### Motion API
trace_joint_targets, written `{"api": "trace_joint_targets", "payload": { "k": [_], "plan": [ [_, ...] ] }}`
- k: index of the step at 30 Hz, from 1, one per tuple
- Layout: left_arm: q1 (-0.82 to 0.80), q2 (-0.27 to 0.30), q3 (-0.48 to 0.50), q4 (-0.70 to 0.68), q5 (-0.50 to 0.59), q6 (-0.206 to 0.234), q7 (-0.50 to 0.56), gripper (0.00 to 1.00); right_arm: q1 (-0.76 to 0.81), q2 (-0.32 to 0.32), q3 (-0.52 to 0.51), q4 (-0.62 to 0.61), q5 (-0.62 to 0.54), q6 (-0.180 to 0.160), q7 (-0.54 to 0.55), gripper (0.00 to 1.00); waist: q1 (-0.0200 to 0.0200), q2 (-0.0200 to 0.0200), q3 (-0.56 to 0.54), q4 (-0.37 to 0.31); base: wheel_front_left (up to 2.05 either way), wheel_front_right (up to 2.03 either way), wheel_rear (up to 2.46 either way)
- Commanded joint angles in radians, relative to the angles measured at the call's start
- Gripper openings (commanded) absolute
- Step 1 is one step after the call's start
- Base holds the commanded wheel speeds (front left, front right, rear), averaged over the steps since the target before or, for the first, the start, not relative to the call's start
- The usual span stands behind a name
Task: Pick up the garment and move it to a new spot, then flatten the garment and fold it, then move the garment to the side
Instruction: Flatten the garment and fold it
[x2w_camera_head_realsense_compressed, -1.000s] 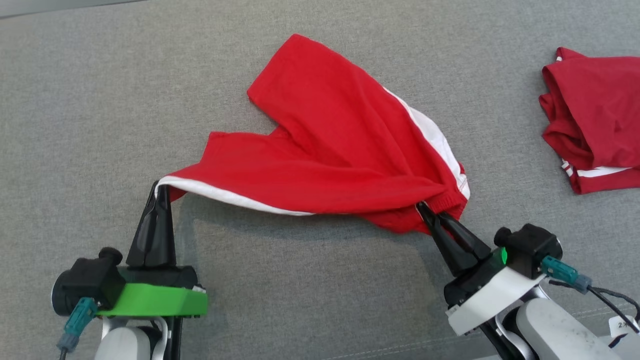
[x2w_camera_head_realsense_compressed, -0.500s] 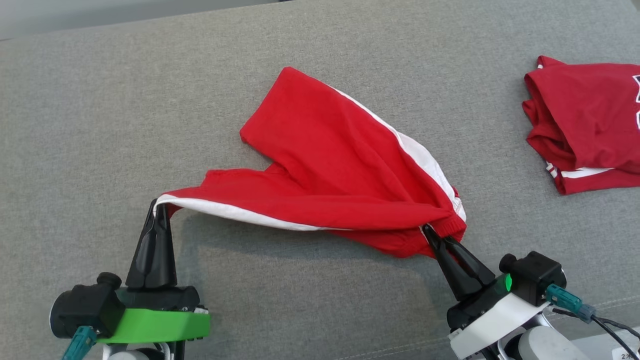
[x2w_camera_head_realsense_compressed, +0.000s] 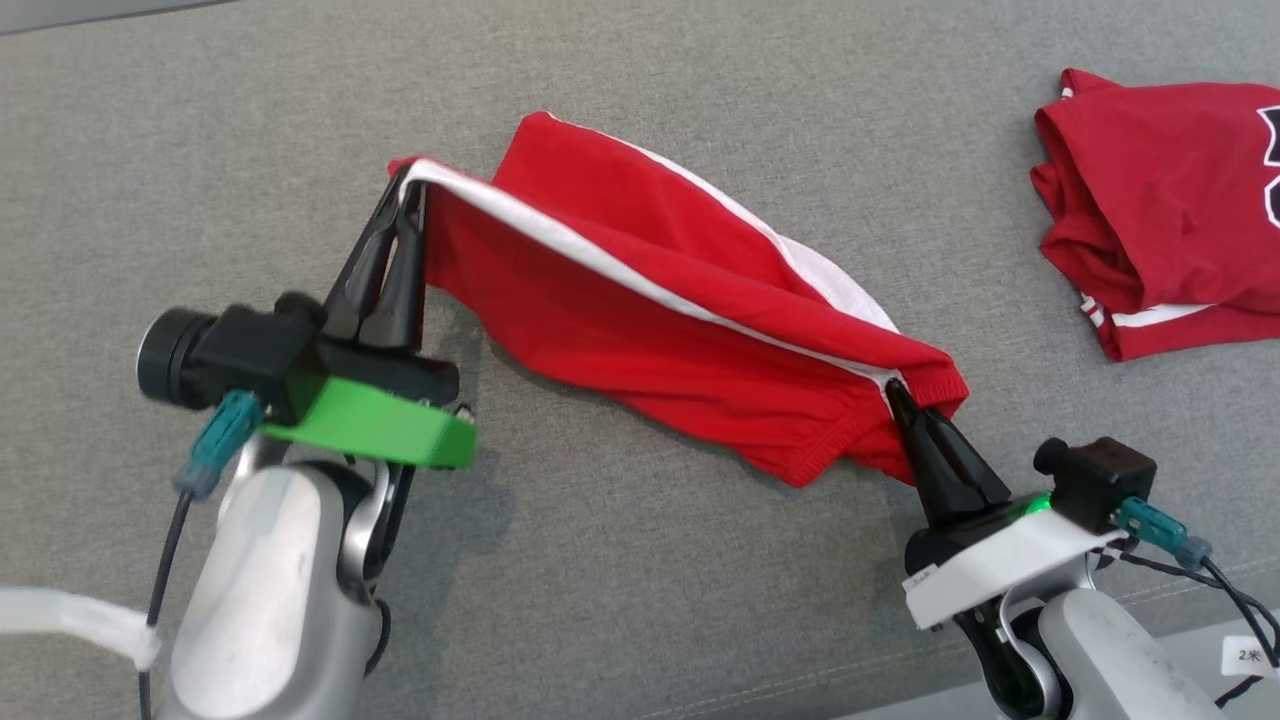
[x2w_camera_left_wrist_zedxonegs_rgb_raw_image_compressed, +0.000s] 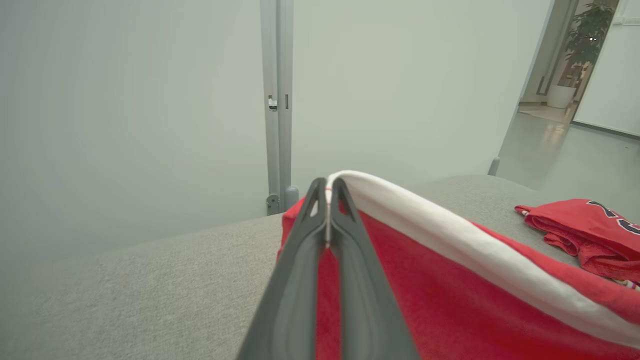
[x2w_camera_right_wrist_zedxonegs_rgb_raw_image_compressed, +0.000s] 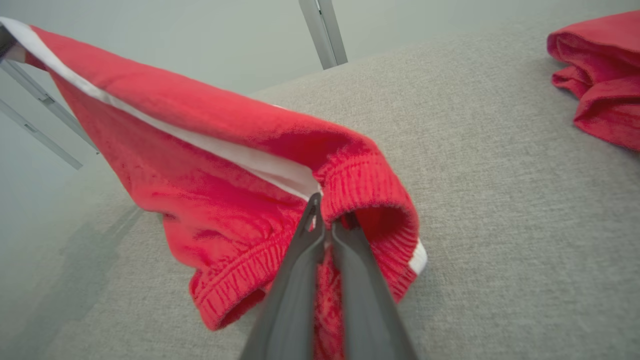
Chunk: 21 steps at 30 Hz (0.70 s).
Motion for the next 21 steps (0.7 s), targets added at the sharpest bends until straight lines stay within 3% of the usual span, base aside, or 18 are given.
{"api": "trace_joint_targets", "payload": {
  "k": [1,11,12,13,14,15,16,21],
  "plan": [
    [-0.067,0.013,-0.02,0.041,-0.001,-0.003,0.024,0.0,-0.027,0.011,-0.007,0.027,0.019,-0.001,-0.004,0.0,0.0001,0.0,0.036,-0.029,0.0,0.0,0.0],
    [-0.38,0.015,-0.124,0.433,-0.072,-0.008,0.102,0.0,-0.161,0.041,0.044,0.126,0.073,-0.001,-0.004,0.0,0.0001,0.0,0.111,-0.094,0.0,0.0,0.0],
    [-0.398,0.014,-0.129,0.467,-0.079,-0.008,0.102,0.0,-0.168,0.039,0.054,0.132,0.077,-0.001,-0.004,0.25,0.0001,0.0,0.115,-0.097,0.0,0.0,0.0],
    [-0.41,0.014,-0.133,0.496,-0.082,-0.008,0.099,0.28,-0.176,0.039,0.056,0.132,0.078,-0.001,-0.004,0.5,0.0001,0.0,0.118,-0.1,0.0,0.0,0.0],
    [-0.422,0.012,-0.133,0.525,-0.089,-0.008,0.095,0.48,-0.181,0.04,0.059,0.132,0.082,-0.001,-0.004,0.89,0.0001,0.0,0.12,-0.102,0.0,0.0,0.0],
    [-0.433,0.012,-0.135,0.551,-0.093,-0.008,0.088,0.92,-0.182,0.039,0.064,0.135,0.086,-0.001,-0.004,1.0,0.0001,0.0,0.122,-0.104,0.0,0.0,0.0],
    [-0.443,0.01,-0.137,0.571,-0.1,-0.008,0.081,1.0,-0.183,0.036,0.067,0.136,0.088,-0.001,-0.004,1.0,0.0001,0.0,0.123,-0.105,0.0,0.0,0.0],
    [-0.469,0.007,-0.131,0.662,-0.115,0.003,0.039,1.0,-0.156,0.02,0.077,0.113,0.112,-0.001,-0.004,1.0,0.0001,0.0,0.117,-0.1,0.0,0.0,0.0]
  ]
}}
